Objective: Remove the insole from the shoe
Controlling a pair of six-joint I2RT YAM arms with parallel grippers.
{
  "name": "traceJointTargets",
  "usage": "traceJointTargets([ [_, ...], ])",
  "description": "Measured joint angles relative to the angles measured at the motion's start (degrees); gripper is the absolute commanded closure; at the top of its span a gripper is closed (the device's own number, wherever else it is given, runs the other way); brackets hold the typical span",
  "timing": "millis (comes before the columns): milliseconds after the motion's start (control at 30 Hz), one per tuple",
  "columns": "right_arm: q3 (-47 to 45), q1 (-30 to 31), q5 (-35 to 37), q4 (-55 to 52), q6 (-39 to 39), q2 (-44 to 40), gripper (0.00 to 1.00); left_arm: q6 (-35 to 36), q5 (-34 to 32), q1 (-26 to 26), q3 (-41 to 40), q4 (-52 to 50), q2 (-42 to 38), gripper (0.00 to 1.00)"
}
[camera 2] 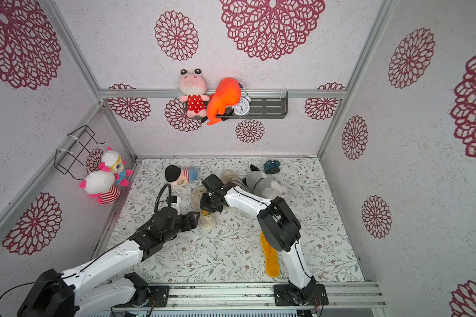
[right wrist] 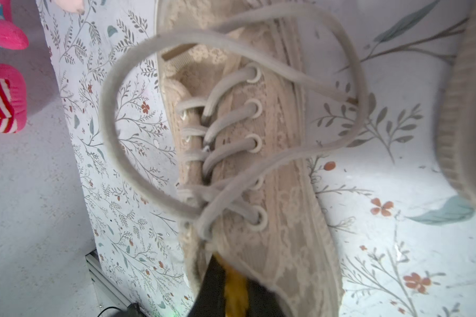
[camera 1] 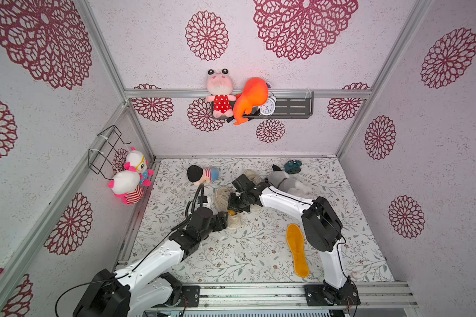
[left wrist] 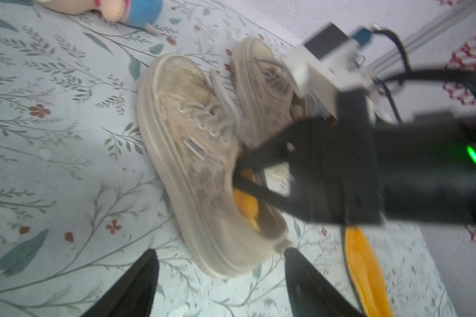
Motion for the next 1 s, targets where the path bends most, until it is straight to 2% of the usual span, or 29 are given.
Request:
traceJointTargets([
  [33, 0.13, 0.00, -0.31, 0.28, 0.70, 0.24, 1.00, 0.63, -1.05, -1.57, -1.84, 0.72, -1.27, 0.05],
  [67, 0.26, 0.00, -0.74, 0.59, 1.53, 0.46, 1.00, 1.57, -2.16, -3.32, -3.80, 1.53, -2.38, 0.01],
  [100, 0.33, 0.00, -1.11, 0.85, 2.08, 0.61, 1.00, 2.16, -3.17, -4.66, -5.40, 2.32, -2.97, 0.00],
  [267, 0.59, 0.04, -2.14, 1.20, 3.96, 0.72, 1.00, 7.82, -4.50, -8.04, -8.11, 7.08, -0.33, 0.02],
  [600, 0.70, 0.11, -3.17, 0.37, 5.57, 0.70, 1.00, 17.05, -6.99, -8.39, -7.37, 23.37, 13.92, 0.02],
  [700, 0.70, 0.17, -3.58, 0.26, 6.01, 0.70, 1.00, 18.27, -8.94, -8.39, -6.45, 27.87, 18.23, 0.00],
  [1000, 3.04, 0.20, -4.55, -3.67, 6.56, -0.24, 1.00, 18.73, -12.07, -8.39, -5.88, 39.39, 29.31, 0.10],
])
